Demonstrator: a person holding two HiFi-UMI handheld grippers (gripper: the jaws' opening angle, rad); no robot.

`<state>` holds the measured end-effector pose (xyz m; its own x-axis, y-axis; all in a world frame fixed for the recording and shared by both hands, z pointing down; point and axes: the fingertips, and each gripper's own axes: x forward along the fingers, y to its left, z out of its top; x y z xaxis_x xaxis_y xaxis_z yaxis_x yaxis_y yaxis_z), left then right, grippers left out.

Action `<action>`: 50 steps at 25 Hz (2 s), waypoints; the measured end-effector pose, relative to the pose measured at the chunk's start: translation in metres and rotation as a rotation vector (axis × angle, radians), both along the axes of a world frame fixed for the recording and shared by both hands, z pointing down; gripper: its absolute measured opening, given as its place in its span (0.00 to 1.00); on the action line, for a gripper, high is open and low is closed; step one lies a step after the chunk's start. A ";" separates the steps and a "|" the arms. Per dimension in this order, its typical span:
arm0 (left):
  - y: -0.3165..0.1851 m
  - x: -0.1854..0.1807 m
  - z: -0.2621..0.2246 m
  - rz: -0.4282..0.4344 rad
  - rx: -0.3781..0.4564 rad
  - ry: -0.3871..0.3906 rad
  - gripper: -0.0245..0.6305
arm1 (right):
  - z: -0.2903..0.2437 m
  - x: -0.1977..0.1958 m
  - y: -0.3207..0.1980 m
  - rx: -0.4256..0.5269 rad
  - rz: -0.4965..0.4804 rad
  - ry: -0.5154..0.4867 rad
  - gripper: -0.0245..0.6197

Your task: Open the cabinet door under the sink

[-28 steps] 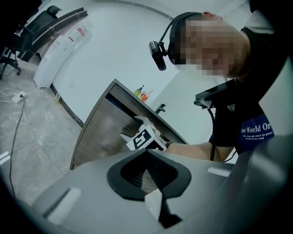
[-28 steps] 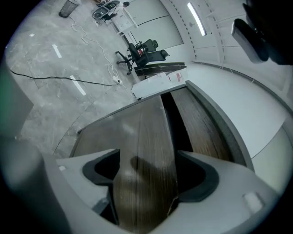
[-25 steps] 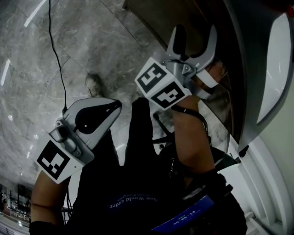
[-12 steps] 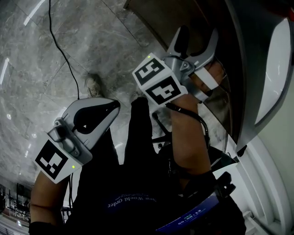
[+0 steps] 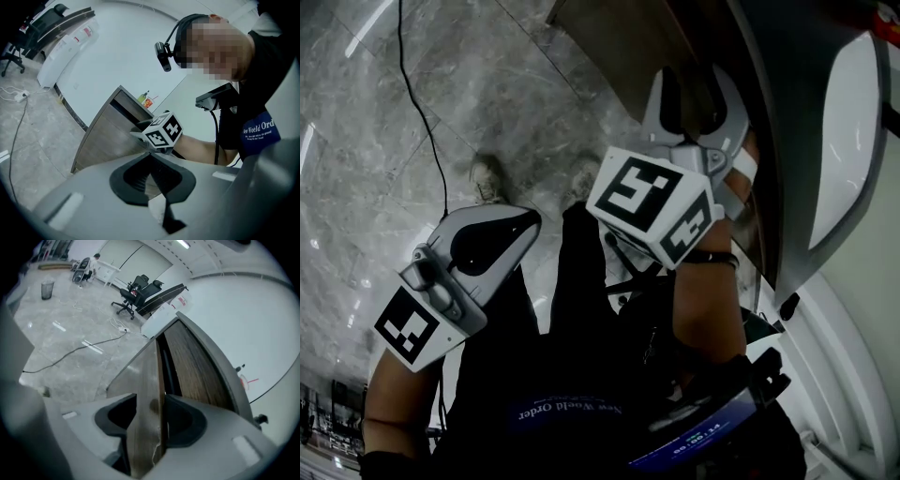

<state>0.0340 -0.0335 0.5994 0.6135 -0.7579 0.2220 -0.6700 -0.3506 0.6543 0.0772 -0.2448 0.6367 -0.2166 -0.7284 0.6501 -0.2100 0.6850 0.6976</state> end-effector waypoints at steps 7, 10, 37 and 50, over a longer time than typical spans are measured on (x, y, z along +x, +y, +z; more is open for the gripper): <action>0.002 0.001 -0.012 -0.024 0.015 0.014 0.04 | -0.004 -0.007 0.017 -0.408 0.007 -0.133 0.33; 0.004 0.003 -0.018 -0.026 0.028 0.023 0.04 | -0.010 -0.010 0.028 -0.608 0.041 -0.264 0.33; 0.017 -0.067 -0.075 -0.211 0.113 -0.032 0.04 | 0.028 -0.003 0.073 -0.955 0.504 -0.406 0.19; 0.030 -0.098 -0.105 -0.247 0.146 -0.066 0.04 | 0.030 -0.035 0.098 -0.986 0.715 -0.532 0.21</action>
<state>-0.0641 -0.0036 0.4947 0.3938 -0.9095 0.1333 -0.7865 -0.2583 0.5609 0.0425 -0.1466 0.6672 -0.3761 -0.0635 0.9244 -0.8244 0.4784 -0.3025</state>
